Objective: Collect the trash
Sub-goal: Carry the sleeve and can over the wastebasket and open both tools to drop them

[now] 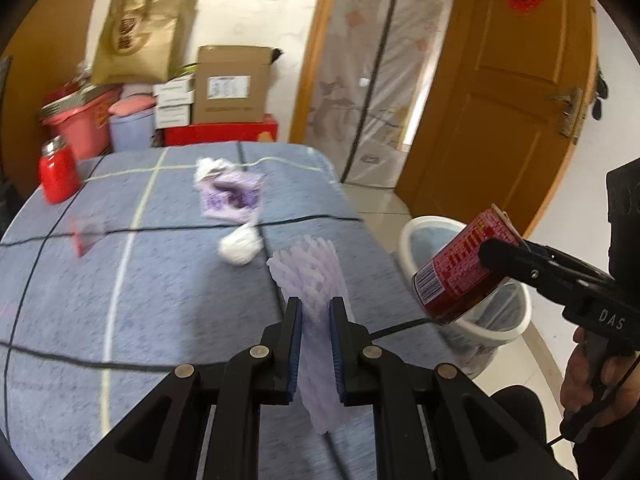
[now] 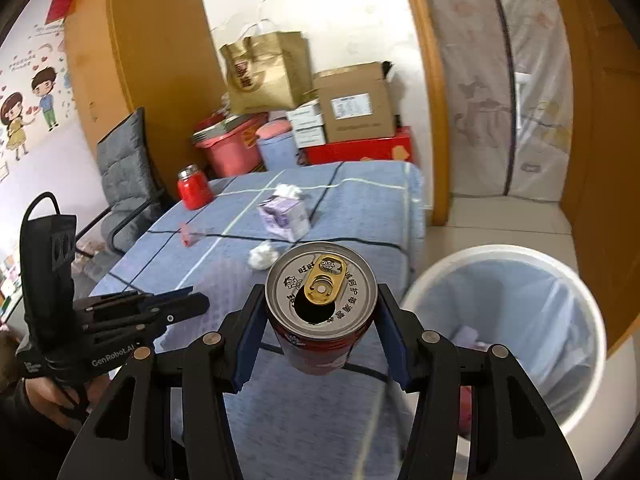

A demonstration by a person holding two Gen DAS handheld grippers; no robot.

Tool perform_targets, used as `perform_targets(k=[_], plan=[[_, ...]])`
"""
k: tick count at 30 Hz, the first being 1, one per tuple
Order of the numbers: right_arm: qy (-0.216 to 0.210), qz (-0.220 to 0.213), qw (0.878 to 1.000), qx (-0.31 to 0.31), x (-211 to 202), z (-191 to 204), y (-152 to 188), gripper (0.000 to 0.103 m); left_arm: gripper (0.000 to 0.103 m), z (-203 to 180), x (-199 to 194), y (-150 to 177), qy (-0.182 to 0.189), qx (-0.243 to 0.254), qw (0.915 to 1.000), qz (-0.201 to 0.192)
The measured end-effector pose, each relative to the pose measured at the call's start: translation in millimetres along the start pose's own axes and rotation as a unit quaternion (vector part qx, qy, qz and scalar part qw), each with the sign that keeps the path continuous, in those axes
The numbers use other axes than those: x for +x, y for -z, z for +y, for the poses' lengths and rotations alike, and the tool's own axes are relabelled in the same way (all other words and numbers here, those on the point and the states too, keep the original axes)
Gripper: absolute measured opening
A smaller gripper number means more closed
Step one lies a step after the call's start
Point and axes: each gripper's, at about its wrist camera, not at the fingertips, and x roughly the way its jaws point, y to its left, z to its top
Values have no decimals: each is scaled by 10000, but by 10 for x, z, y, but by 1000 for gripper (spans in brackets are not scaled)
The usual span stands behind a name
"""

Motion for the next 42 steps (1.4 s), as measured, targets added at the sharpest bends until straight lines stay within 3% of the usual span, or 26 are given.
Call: perform_targets(k=[20,29,42], plan=[[1088,-159,9912,733,-499,-1006,188,54,14,-1094,666,-376,894,773,9929,144],[1336,30,9869,903,-446,-1295,312,54,14,-1364,1085,-349,1126,987,9878,430],[1591,274,9811,1069,-329,-1551,427,54,18,-1450,1464,-239,1136,1003,9854,771]])
